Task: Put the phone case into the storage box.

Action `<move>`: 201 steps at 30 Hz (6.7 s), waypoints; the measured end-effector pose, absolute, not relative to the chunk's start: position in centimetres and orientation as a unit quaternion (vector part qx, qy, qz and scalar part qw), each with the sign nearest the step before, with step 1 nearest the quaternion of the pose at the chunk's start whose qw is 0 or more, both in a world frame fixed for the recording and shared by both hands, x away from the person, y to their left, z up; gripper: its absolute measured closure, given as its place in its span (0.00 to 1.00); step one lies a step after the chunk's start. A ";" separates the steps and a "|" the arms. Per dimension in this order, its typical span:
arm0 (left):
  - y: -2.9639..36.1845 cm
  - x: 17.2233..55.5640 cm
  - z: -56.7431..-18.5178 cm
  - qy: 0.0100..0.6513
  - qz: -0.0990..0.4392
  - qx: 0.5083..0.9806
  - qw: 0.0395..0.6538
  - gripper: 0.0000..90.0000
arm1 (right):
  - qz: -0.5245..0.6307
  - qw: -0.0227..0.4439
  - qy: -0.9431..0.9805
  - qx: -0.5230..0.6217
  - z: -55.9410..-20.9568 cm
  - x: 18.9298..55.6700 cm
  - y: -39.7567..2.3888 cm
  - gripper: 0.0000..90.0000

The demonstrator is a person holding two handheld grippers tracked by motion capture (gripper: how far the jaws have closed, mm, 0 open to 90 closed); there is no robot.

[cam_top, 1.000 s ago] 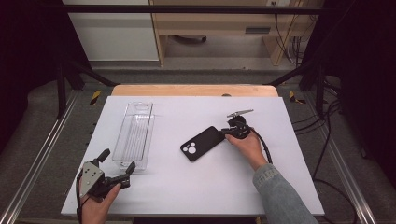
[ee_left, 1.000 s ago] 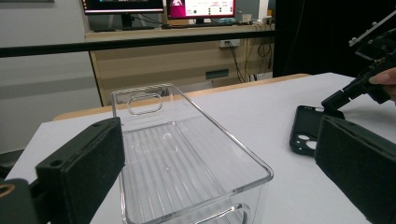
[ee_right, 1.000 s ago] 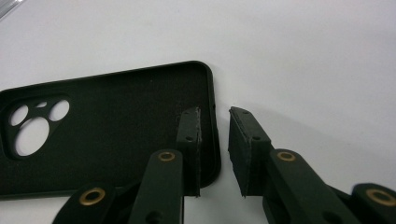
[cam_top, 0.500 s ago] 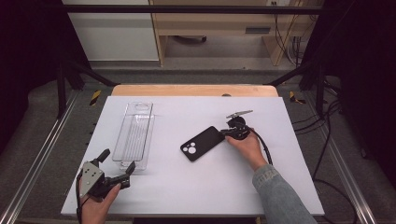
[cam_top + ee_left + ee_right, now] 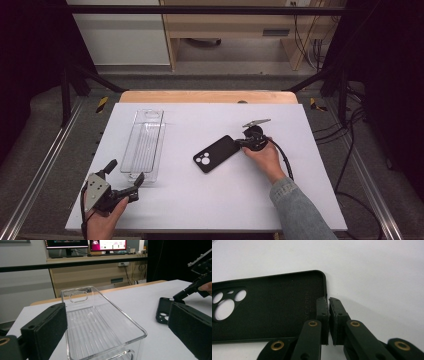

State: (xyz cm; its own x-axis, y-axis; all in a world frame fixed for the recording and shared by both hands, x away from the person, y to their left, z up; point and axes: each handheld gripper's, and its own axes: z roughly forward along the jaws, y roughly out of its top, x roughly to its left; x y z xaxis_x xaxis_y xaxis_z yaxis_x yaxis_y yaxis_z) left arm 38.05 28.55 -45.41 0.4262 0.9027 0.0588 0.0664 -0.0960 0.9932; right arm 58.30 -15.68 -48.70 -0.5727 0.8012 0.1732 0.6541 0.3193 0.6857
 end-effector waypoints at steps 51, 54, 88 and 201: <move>29.1 37.9 -45.2 0.395 0.365 0.622 0.569 0.02 | 0.415 0.135 0.780 0.447 -45.1 55.1 -14.1 0.99; 29.1 37.8 -45.2 0.397 0.363 0.622 0.569 0.02 | 0.422 0.136 0.776 0.449 -45.1 54.8 -14.1 0.99; 26.3 37.1 -43.8 0.407 0.331 0.634 0.569 0.03 | 0.505 0.187 0.704 0.463 -44.6 49.6 -17.4 0.99; 10.4 43.2 -41.6 0.453 0.154 0.687 0.548 0.65 | 0.561 0.268 0.640 0.452 -43.4 46.5 -19.3 0.99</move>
State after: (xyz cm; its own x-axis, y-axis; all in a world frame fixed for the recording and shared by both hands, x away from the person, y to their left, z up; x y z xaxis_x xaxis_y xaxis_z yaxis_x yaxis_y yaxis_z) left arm 43.17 10.35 -41.58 0.5428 0.7900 -0.2849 0.4535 0.0099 0.8912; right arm 46.50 -19.27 -43.38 -0.4479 0.8787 0.1651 0.2781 -0.0386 0.9598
